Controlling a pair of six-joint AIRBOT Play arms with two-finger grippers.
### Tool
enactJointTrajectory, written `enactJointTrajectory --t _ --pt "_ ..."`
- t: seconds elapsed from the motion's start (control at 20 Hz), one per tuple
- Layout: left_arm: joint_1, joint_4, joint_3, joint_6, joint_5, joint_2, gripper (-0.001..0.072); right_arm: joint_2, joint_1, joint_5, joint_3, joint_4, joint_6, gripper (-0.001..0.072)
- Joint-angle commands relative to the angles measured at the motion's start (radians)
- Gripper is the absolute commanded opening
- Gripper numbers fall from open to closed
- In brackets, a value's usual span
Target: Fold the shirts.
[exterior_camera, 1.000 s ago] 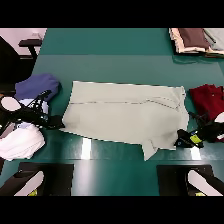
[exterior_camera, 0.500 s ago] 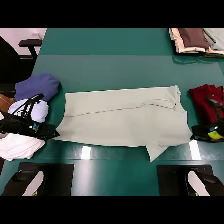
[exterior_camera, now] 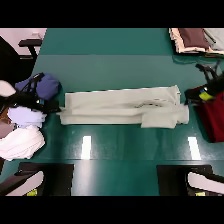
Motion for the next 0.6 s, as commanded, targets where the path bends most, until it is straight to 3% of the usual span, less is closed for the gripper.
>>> enactJointTrajectory --t 0.0,0.25,0.3,0.35,0.4,0.5,0.55 --pt "0.001 0.008 0.139 0.009 0.066 -0.226 0.0025 -0.237 0.016 -0.023 0.242 0.043 -0.003 0.0017" --pt "0.001 -0.026 0.236 0.032 0.117 -0.359 0.0029 -0.391 0.014 -0.015 0.438 0.050 -0.002 0.0019" --pt "0.001 -0.030 0.247 0.031 0.124 -0.359 0.0230 -0.409 0.014 -0.007 0.470 0.051 -0.007 0.0038" --pt "0.001 -0.032 0.262 0.023 0.123 -0.359 0.0483 -0.423 0.009 0.001 0.500 0.077 -0.034 0.0212" --pt "0.002 -0.031 0.285 0.023 0.102 -0.357 0.0535 -0.428 -0.005 0.013 0.522 0.126 -0.049 0.0339" --pt "0.002 -0.010 0.355 0.024 -0.007 -0.355 0.0534 -0.413 -0.051 0.037 0.524 0.235 -0.085 0.0438" --pt "0.002 -0.011 0.385 0.024 -0.058 -0.355 0.0456 -0.396 -0.082 0.046 0.500 0.267 -0.090 0.0485"
